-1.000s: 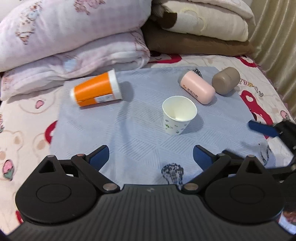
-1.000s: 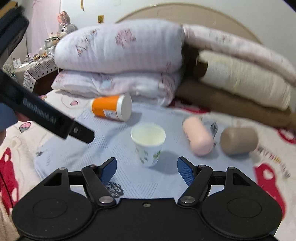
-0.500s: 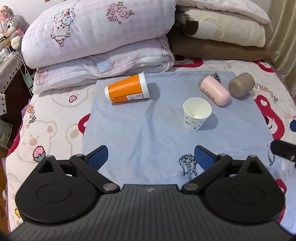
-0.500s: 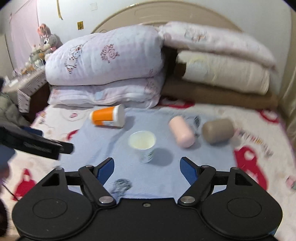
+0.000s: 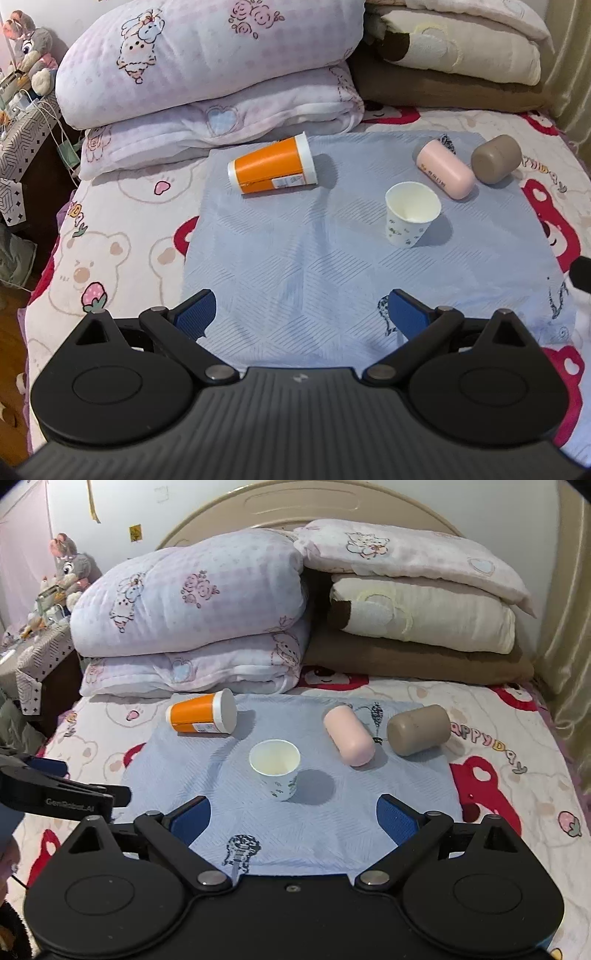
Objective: Flip cup upright
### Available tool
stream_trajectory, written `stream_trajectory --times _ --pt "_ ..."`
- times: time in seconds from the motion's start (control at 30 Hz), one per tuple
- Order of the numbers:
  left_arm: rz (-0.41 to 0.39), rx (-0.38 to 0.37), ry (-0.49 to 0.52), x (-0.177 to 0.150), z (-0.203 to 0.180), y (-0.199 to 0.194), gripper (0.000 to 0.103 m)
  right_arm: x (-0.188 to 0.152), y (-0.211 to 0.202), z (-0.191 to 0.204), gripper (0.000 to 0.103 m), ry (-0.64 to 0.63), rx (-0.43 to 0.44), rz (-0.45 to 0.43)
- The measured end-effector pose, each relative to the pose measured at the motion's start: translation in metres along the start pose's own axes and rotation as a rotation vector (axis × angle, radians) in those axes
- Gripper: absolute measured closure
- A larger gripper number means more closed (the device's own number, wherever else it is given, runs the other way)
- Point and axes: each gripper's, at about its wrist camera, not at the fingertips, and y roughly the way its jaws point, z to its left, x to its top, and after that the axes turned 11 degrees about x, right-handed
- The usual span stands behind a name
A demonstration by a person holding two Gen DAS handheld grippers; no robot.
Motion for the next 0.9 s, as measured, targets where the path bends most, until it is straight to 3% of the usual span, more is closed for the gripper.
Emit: stream_trajectory --times 0.9 --pt "-0.006 0.003 0.025 -0.0015 -0.0011 -0.0005 0.002 -0.0014 0.0064 -0.0002 0.005 0.024 -0.057 0.038"
